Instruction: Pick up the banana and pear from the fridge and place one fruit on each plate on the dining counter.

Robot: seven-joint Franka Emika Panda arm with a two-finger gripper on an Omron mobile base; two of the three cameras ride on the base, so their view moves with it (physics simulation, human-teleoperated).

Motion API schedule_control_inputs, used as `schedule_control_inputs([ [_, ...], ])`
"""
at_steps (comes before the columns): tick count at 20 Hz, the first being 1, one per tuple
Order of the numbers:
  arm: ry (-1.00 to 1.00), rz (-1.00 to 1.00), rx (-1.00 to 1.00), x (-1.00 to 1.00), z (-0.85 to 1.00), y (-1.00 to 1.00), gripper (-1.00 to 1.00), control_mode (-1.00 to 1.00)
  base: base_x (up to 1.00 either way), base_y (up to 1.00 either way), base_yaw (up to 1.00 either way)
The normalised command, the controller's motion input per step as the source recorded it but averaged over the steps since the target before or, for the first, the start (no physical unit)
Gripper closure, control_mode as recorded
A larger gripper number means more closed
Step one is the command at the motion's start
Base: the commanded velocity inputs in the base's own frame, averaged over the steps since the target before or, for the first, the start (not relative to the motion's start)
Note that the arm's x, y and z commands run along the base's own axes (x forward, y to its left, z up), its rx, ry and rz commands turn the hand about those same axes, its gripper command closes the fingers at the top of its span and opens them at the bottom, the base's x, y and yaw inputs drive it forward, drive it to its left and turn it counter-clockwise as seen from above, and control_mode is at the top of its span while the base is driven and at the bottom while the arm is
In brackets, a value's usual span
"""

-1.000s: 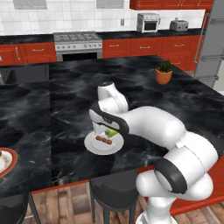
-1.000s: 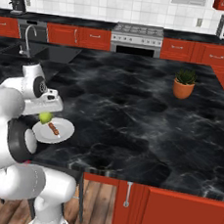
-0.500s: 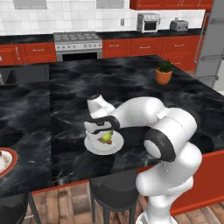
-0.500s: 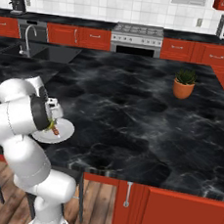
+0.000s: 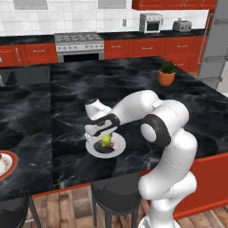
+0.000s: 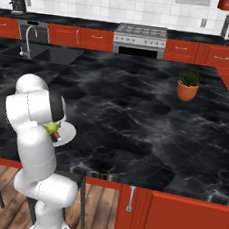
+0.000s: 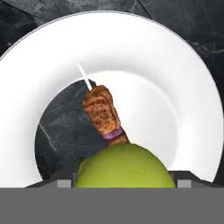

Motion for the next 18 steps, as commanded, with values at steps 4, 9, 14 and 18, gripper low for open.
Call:
schedule_control_inputs([
  [4, 0.00, 0.00, 0.00, 0.25, -0.38, 0.16, 1.00, -1.00, 0.00, 0.00, 0.00],
  [9, 0.00, 0.00, -0.01, 0.01, -0.45, 0.19, -1.00, -1.00, 0.00, 0.00, 0.00],
  [14, 0.02, 0.00, 0.00, -0.01, -0.23, 0.09, -1.00, -1.00, 0.00, 0.00, 0.00],
  [18, 0.00, 0.00, 0.00, -0.12, -0.02, 0.00, -1.00, -1.00, 0.00, 0.00, 0.00],
])
